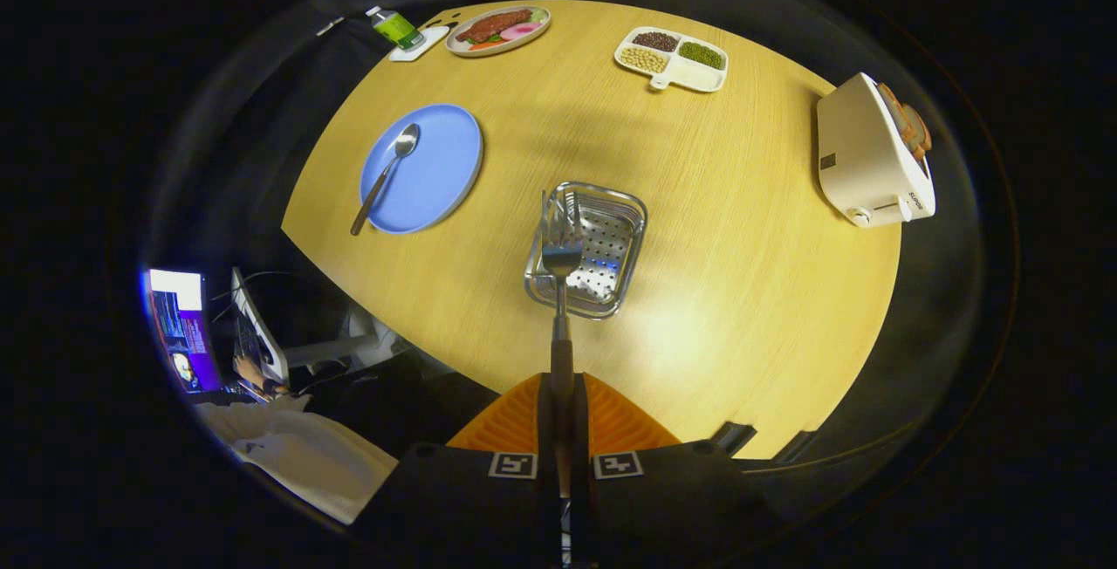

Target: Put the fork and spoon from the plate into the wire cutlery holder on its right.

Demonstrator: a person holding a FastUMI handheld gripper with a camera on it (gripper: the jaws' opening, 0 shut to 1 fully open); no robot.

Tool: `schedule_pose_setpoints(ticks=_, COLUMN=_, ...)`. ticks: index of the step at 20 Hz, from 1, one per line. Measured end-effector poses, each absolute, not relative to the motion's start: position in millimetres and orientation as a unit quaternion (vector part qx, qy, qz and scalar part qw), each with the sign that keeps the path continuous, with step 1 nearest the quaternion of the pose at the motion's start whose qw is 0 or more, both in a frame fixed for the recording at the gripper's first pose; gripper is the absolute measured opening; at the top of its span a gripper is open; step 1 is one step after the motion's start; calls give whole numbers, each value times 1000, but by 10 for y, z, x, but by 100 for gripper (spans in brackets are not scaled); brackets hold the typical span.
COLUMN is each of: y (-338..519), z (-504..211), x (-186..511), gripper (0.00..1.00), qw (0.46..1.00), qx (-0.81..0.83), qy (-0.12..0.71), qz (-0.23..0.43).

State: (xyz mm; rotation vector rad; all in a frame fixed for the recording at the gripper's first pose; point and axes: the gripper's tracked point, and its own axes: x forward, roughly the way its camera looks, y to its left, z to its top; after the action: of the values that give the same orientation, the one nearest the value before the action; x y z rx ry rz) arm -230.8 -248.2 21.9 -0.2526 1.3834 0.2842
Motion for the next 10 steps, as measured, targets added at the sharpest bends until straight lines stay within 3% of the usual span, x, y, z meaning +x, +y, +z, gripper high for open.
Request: schedule_pose_setpoints(ticks=10, y=-2601, z=-10, x=-2149, gripper=9, qw=663, qx=-172, qy=718, qz=128)
